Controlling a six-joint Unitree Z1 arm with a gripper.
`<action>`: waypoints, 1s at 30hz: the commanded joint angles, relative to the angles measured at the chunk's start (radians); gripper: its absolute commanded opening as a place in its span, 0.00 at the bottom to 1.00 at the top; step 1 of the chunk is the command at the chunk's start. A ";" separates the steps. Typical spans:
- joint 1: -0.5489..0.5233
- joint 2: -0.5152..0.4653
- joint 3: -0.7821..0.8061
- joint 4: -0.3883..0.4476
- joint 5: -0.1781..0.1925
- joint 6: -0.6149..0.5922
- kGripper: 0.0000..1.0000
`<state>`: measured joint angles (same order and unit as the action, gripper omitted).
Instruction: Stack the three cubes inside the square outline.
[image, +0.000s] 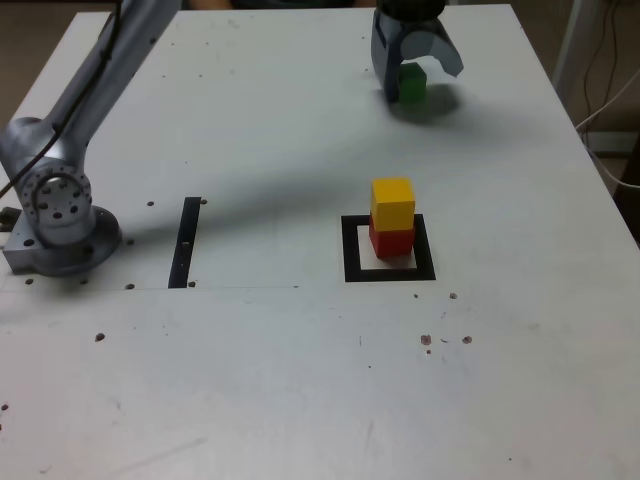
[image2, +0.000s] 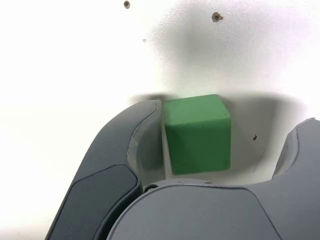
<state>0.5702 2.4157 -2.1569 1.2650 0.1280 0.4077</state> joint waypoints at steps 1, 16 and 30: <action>-0.001 0.005 -0.003 -0.005 0.005 0.000 0.86; -0.007 0.001 0.000 -0.057 0.014 0.001 0.45; -0.004 0.005 0.007 -0.066 -0.018 0.000 0.24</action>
<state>0.5637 2.4178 -2.1533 1.2002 0.1108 0.4091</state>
